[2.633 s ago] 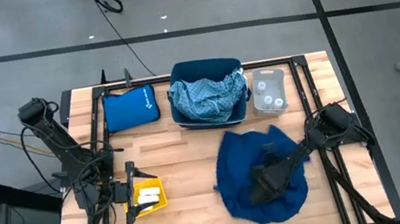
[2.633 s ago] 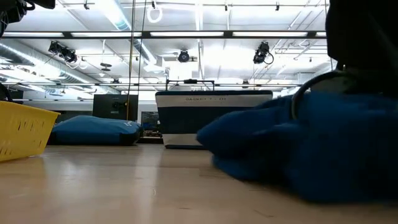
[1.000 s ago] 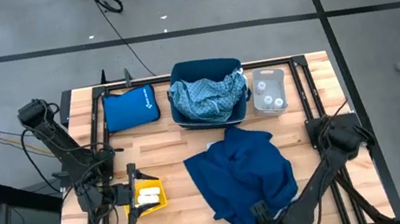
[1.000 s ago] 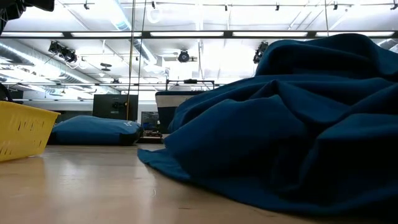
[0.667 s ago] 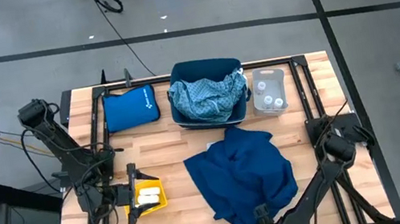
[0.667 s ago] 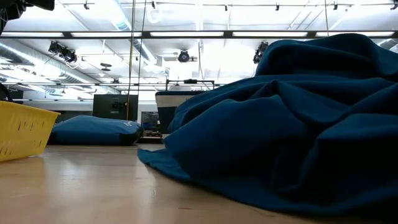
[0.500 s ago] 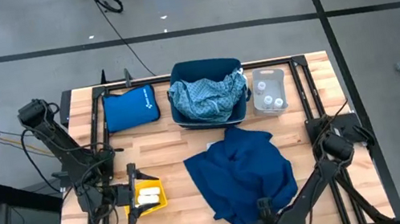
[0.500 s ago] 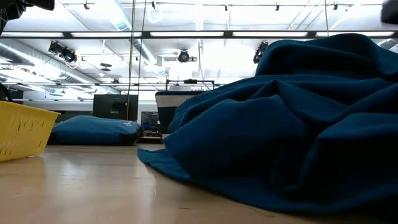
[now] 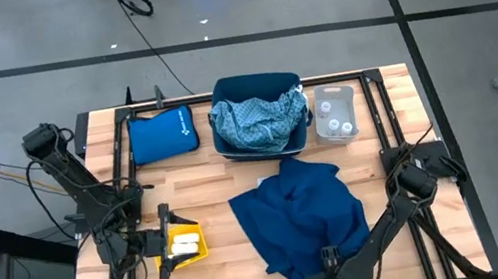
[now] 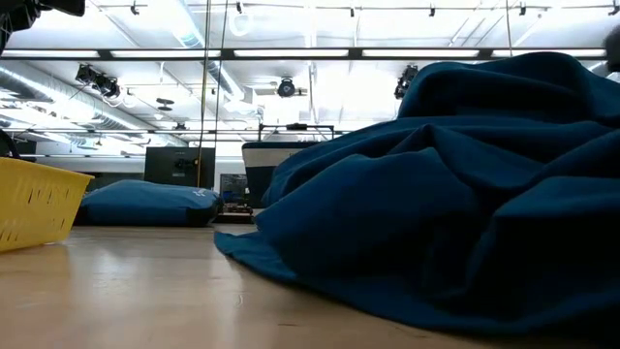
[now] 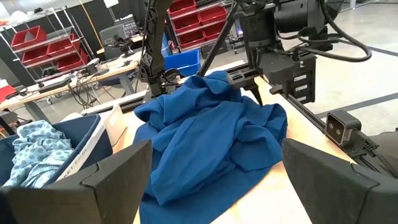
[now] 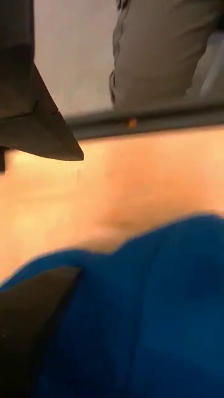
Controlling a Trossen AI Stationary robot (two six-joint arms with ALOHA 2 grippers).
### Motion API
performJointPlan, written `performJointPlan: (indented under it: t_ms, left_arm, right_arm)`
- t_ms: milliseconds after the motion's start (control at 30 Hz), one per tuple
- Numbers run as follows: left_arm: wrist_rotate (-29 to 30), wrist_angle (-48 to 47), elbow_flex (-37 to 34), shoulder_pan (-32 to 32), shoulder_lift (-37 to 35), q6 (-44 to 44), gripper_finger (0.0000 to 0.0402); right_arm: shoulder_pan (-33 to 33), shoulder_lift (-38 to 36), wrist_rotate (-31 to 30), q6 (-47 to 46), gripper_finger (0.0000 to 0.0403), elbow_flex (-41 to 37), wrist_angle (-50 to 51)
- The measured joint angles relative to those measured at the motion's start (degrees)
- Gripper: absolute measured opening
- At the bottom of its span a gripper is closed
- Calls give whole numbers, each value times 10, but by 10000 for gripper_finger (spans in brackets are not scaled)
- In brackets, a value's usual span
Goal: Pick & Place Medicine items
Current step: Put the blue patient gown into the blue bin
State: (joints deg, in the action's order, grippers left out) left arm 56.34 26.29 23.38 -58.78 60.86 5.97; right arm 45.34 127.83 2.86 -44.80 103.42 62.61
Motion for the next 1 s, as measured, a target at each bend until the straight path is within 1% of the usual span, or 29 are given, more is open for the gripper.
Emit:
performJointPlan:
  t_ms: [167,233,300,367,400,433,667,733,867,1000]
  left_arm:
    - [-1,0,0,0,0,-2,362]
    - [-3,0,0,0,0,-6,362]
    - [-10,0,0,0,0,-6,362]
    - [-11,0,0,-1,0,-6,362]
    - [-11,0,0,-1,0,-6,362]
    - [-11,0,0,-1,0,-6,362]
    - [-16,0,0,-1,0,-6,362]
    - [-16,0,0,-1,0,-6,362]
    - [-16,0,0,-1,0,-6,362]
    - [-16,0,0,-1,0,-6,362]
  right_arm:
    - [2,0,11,-58,290,0,-17]
    - [0,0,12,-60,288,0,-17]
    - [-2,0,-12,-16,286,0,-15]
    - [-3,0,-37,56,286,0,-15]
    - [-4,0,-39,72,286,0,-14]
    - [-5,0,-39,70,286,0,-14]
    - [-11,0,-37,-114,286,0,-18]
    - [-13,0,-27,-100,286,0,-18]
    - [-16,0,28,-96,286,0,-16]
    - [-20,-1,32,-164,286,0,21]
